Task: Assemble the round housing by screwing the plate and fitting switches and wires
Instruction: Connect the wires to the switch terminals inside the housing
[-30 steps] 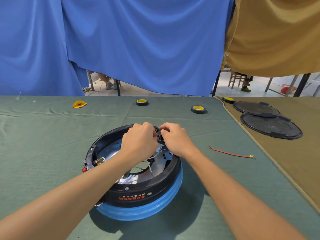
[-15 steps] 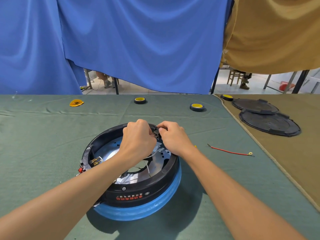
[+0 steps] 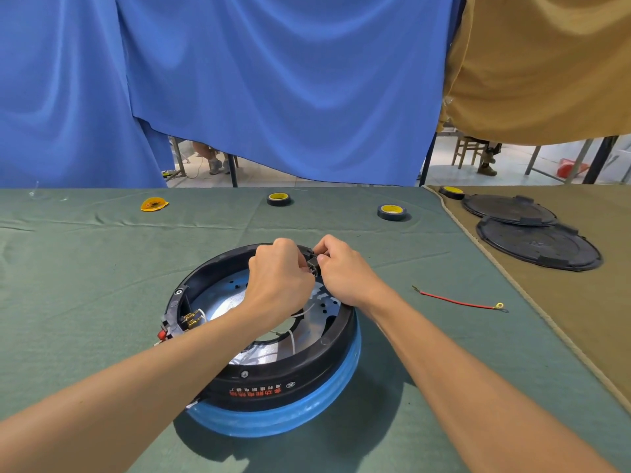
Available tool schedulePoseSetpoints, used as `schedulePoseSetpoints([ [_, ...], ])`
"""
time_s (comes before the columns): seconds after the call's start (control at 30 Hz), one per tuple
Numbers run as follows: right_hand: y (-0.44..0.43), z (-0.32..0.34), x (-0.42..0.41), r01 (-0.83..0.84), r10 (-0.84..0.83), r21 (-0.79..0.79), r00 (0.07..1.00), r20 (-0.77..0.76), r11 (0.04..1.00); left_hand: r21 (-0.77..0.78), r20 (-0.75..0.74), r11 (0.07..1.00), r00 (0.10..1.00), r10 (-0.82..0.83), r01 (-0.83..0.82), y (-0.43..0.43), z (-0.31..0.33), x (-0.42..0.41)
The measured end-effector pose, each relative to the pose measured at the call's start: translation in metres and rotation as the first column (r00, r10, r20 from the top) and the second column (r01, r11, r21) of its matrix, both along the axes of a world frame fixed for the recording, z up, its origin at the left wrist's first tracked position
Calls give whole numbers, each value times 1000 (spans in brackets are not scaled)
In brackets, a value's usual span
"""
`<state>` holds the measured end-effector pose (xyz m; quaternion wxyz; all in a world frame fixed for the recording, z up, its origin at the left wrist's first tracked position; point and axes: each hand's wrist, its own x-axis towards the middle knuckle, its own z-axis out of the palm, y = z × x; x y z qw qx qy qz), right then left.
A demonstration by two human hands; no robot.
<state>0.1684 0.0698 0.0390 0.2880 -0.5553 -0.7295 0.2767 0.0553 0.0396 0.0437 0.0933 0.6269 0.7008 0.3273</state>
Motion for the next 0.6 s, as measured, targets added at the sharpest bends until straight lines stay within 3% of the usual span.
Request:
schedulePoseSetpoints([
  [0.23, -1, 0, 0, 33, -34, -19, 999, -18, 999, -65, -66, 998, 997, -28, 24, -1, 3, -10],
  [0.6, -2, -2, 0, 49, -50, -23, 998, -44, 999, -4, -176, 1000, 984, 8, -9, -5, 1, -9],
])
